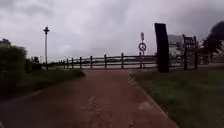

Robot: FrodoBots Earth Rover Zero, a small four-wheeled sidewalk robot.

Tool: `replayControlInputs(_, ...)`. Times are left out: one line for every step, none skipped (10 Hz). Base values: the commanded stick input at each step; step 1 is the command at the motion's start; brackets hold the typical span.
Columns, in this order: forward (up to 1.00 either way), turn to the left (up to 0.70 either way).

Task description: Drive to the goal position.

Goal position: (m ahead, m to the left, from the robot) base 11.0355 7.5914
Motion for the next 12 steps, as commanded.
replayControlInputs(1.0,0.0)
replayControlInputs(1.0,0.0)
replayControlInputs(1.0,0.15)
replayControlInputs(1.0,0.2)
replayControlInputs(1.0,0.0)
replayControlInputs(1.0,0.0)
replayControlInputs(1.0,0.0)
replayControlInputs(1.0,0.0)
replayControlInputs(1.0,0.0)
replayControlInputs(1.0,0.0)
replayControlInputs(1.0,0.0)
replayControlInputs(1.0,0.0)
